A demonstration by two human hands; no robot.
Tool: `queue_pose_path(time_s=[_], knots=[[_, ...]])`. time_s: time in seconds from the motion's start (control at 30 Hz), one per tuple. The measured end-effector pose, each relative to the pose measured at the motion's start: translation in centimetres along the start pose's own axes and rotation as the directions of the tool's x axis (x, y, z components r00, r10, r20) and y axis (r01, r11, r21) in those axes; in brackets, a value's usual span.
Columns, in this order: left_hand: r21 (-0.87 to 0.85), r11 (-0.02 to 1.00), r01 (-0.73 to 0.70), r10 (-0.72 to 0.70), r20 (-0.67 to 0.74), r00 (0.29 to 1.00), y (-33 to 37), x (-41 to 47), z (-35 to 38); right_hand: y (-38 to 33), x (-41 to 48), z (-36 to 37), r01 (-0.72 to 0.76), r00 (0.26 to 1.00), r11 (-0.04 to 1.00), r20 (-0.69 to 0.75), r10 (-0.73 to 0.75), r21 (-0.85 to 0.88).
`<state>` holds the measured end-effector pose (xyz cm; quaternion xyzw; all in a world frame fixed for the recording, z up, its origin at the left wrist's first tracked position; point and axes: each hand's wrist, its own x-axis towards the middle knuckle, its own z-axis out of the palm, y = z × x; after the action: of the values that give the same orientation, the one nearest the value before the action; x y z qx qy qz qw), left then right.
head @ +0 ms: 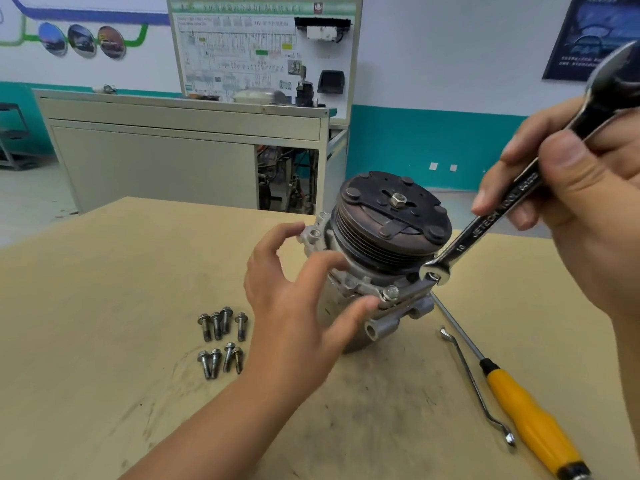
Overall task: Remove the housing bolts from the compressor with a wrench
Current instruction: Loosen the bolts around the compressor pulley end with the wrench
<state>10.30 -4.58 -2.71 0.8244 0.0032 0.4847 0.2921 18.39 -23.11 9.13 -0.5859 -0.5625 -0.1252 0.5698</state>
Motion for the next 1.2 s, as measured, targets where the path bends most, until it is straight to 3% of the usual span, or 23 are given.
queue_pose_path(time_s=[0.1, 0.27, 0.6, 0.7, 0.8, 0.9, 1.0, 1.2], knots=[[0.07, 0.995, -0.076, 0.078, -0.029, 0.997, 1.0, 0.1, 0.3, -0.7, -0.1, 0.7, -0.009, 1.0, 1.0, -0.001, 0.009, 0.002], [0.144, 0.989, -0.025, 0.028, -0.02, 0.999, 2.2, 0.3, 0.8, -1.3, -0.3, 1.2, -0.052, 0.999, 0.993, 0.004, 0.052, -0.108], [0.013, 0.999, 0.051, -0.05, -0.08, 0.996, 3.5, 0.6, 0.3, -1.9, -0.3, 1.4, -0.061, 0.997, 0.978, 0.041, 0.071, -0.202], [-0.122, 0.979, 0.162, -0.168, -0.037, 0.985, 3.3, 0.3, -1.5, -2.0, -0.2, 1.4, -0.072, 0.995, 0.976, 0.057, 0.085, -0.205], [-0.193, 0.903, 0.383, -0.374, 0.084, 0.924, 1.8, -0.2, -4.2, -2.0, -0.2, 1.5, -0.082, 0.99, 0.977, 0.094, 0.102, -0.195], [-0.067, 0.802, 0.593, -0.571, 0.205, 0.795, -1.6, -1.0, -7.2, -1.8, -0.2, 1.7, -0.092, 0.984, 0.979, 0.133, 0.117, -0.184], [0.099, 0.721, 0.686, -0.688, 0.218, 0.692, -4.6, -1.7, -9.2, -1.6, -0.2, 1.8, -0.078, 0.982, 0.978, 0.151, 0.109, -0.194], [0.341, 0.757, 0.557, -0.65, 0.309, 0.695, -6.0, -2.1, -8.5, -1.2, -0.3, 1.8, -0.061, 0.98, 0.974, 0.174, 0.1, -0.22]])
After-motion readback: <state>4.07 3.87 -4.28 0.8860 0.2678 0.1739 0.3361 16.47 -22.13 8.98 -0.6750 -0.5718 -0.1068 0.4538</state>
